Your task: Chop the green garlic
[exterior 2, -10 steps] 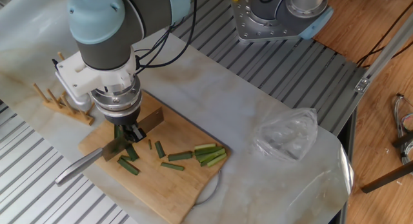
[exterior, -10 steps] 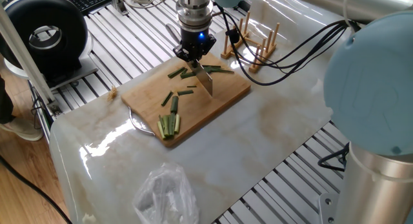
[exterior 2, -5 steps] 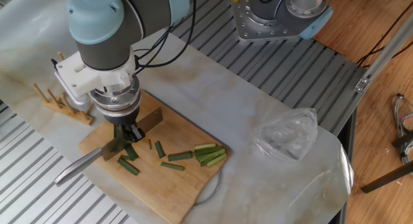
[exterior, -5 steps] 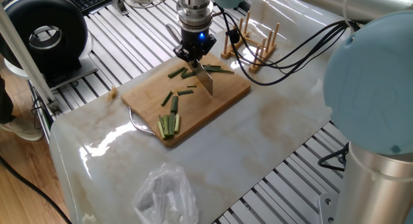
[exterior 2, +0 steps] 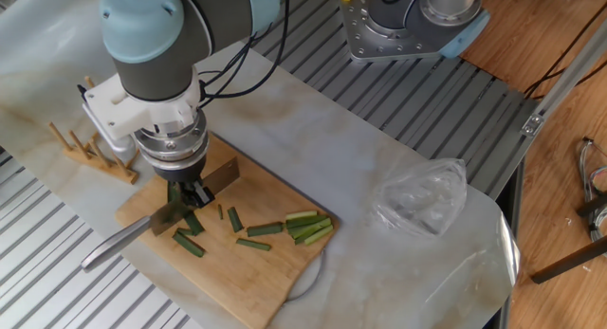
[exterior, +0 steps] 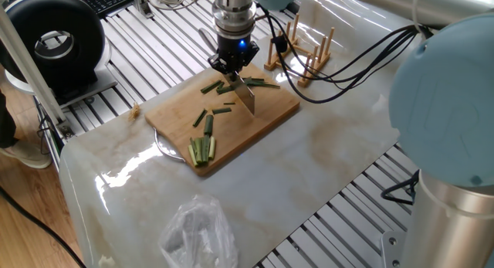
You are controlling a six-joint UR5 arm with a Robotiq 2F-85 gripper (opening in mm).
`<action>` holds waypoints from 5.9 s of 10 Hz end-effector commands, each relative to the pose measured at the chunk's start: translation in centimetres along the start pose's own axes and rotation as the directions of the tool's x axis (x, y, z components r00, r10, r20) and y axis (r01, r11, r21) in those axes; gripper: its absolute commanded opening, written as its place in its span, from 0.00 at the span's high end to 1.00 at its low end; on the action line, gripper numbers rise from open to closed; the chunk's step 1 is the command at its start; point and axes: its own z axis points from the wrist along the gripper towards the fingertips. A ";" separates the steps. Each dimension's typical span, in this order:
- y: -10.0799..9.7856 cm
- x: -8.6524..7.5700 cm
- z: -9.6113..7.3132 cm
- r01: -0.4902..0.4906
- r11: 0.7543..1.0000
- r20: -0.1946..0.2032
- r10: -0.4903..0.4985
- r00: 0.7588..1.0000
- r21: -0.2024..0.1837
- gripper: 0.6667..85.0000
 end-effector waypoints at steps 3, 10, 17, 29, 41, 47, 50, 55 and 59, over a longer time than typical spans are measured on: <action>-0.1 0.3 0.7 -0.005 1.000 0.005 0.005 1.000 -0.023 0.99; 0.0 1.9 0.3 -0.004 0.999 -0.019 0.003 1.000 -0.041 0.99; 0.1 4.0 -0.4 -0.009 0.998 -0.069 0.005 0.998 -0.057 0.99; -0.5 5.5 0.0 0.010 0.998 -0.096 -0.017 0.995 -0.067 0.99; -0.3 5.6 -0.2 0.018 0.997 -0.072 -0.023 0.997 -0.074 0.99; -0.4 4.5 -0.2 0.016 0.998 -0.032 -0.018 0.999 -0.067 0.99; -0.1 3.3 0.0 0.013 0.997 0.012 -0.012 1.000 -0.070 0.99; -0.3 2.2 -0.2 0.028 0.998 0.068 -0.024 0.997 -0.060 0.99; 0.6 1.7 -0.3 0.011 0.999 0.048 -0.009 0.999 -0.037 0.99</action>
